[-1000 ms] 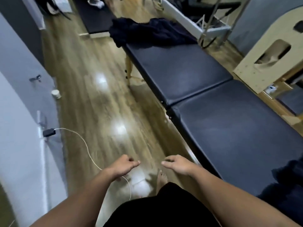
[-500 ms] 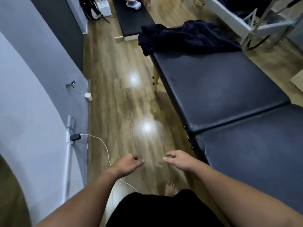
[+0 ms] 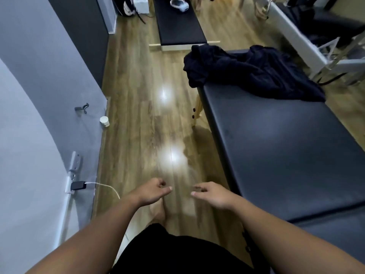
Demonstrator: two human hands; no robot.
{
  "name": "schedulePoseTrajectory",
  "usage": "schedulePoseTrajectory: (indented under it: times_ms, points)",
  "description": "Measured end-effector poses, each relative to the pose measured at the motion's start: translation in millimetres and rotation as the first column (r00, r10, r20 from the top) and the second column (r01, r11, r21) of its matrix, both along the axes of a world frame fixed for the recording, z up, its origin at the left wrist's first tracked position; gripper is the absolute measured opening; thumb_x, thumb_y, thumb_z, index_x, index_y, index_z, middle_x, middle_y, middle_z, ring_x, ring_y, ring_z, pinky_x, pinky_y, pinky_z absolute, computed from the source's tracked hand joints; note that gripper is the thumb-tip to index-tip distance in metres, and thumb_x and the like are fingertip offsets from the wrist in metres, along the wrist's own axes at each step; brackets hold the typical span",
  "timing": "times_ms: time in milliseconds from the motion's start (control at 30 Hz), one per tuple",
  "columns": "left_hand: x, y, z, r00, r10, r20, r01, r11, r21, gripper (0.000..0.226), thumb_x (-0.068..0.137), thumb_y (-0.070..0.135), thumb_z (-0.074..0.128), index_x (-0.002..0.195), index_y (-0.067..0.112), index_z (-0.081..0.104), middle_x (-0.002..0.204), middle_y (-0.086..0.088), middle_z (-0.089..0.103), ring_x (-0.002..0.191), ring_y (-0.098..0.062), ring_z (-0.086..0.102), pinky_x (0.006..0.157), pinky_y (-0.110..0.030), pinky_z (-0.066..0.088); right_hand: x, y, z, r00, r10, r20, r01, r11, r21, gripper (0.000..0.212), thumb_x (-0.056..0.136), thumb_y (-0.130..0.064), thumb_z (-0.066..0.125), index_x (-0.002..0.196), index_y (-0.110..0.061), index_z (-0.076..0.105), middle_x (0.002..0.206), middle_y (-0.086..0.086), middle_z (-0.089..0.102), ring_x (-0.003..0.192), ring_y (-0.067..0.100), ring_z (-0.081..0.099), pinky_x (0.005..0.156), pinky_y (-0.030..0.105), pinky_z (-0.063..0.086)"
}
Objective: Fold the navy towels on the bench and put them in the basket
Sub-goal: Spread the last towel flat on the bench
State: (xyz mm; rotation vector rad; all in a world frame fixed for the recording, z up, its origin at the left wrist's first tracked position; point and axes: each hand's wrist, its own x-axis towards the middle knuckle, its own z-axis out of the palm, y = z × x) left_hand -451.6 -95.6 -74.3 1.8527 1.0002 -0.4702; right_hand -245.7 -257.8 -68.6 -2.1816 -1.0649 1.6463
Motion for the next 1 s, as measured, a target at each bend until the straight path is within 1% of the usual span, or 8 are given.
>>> schedulePoseTrajectory:
  times_ms: [100,200,300,467,600,767,900,1000]
  points:
    - [30,52,-4,0.999,-0.047,-0.001,0.047,0.998,-0.053,0.059,0.097,0.047,0.062,0.137,0.003,0.057,0.120,-0.011,0.067,0.108,-0.021,0.066,0.084,-0.028,0.048,23,44,10,0.995,-0.101,0.017,0.101,0.994,-0.038,0.074,0.089,-0.064,0.062,0.150,-0.025,0.048,0.152,-0.002,0.050,0.136,0.016,0.048,0.113,0.032,0.038]
    - [60,103,1,0.986,-0.168,-0.014,0.167,0.985,-0.035,0.063,0.096,0.053,0.060,0.140,0.008,0.057,0.135,-0.009,0.064,0.121,-0.020,0.062,0.093,-0.026,0.047,40,88,24,0.986,-0.158,0.059,0.160,0.987,-0.030,0.071,0.090,-0.062,0.063,0.150,-0.026,0.048,0.152,-0.001,0.049,0.137,0.016,0.048,0.111,0.028,0.038]
    - [93,155,3,0.967,-0.255,-0.008,0.255,0.967,-0.013,0.062,0.096,0.052,0.059,0.139,0.007,0.057,0.136,-0.011,0.063,0.122,-0.021,0.061,0.097,-0.027,0.047,58,128,31,0.975,-0.202,0.098,0.203,0.979,-0.002,0.072,0.090,-0.064,0.062,0.151,-0.028,0.047,0.152,0.001,0.049,0.138,0.018,0.047,0.111,0.029,0.037]
    - [151,216,9,0.940,-0.340,-0.020,0.341,0.940,0.016,0.058,0.094,0.055,0.061,0.135,0.013,0.060,0.132,-0.007,0.065,0.119,-0.018,0.062,0.096,-0.028,0.048,101,177,40,0.953,-0.283,0.113,0.280,0.959,0.035,0.071,0.090,-0.065,0.060,0.150,-0.030,0.047,0.153,-0.004,0.048,0.138,0.016,0.047,0.112,0.030,0.037]
    - [209,262,16,0.937,-0.348,-0.027,0.349,0.937,0.029,0.066,0.086,0.063,0.061,0.135,0.018,0.060,0.131,-0.006,0.065,0.117,-0.016,0.062,0.103,-0.033,0.049,153,211,42,0.938,-0.323,0.128,0.315,0.946,0.074,0.069,0.092,-0.063,0.058,0.151,-0.030,0.046,0.153,-0.004,0.048,0.139,0.016,0.046,0.112,0.029,0.036]
    - [280,304,39,0.929,-0.369,-0.026,0.370,0.925,0.086,0.064,0.092,0.058,0.062,0.140,0.017,0.056,0.132,-0.008,0.065,0.116,-0.017,0.063,0.103,-0.032,0.048,219,248,51,0.876,-0.446,0.185,0.418,0.892,0.173,0.069,0.090,-0.061,0.063,0.148,-0.027,0.051,0.147,-0.002,0.055,0.134,0.018,0.052,0.108,0.030,0.040]
    - [337,327,55,0.931,-0.364,-0.004,0.362,0.925,0.117,0.066,0.092,0.057,0.061,0.142,0.015,0.053,0.127,-0.006,0.067,0.114,-0.015,0.063,0.102,-0.033,0.048,282,271,59,0.836,-0.479,0.267,0.418,0.871,0.257,0.069,0.090,-0.059,0.064,0.147,-0.022,0.052,0.146,-0.003,0.056,0.134,0.015,0.052,0.109,0.030,0.041]
    - [380,337,68,0.914,-0.404,0.044,0.393,0.905,0.164,0.049,0.095,0.047,0.062,0.133,0.016,0.058,0.107,-0.011,0.072,0.096,-0.019,0.068,0.087,-0.033,0.052,324,280,68,0.784,-0.529,0.325,0.449,0.845,0.290,0.067,0.092,-0.056,0.063,0.147,-0.021,0.052,0.145,-0.001,0.057,0.133,0.018,0.052,0.107,0.032,0.043]
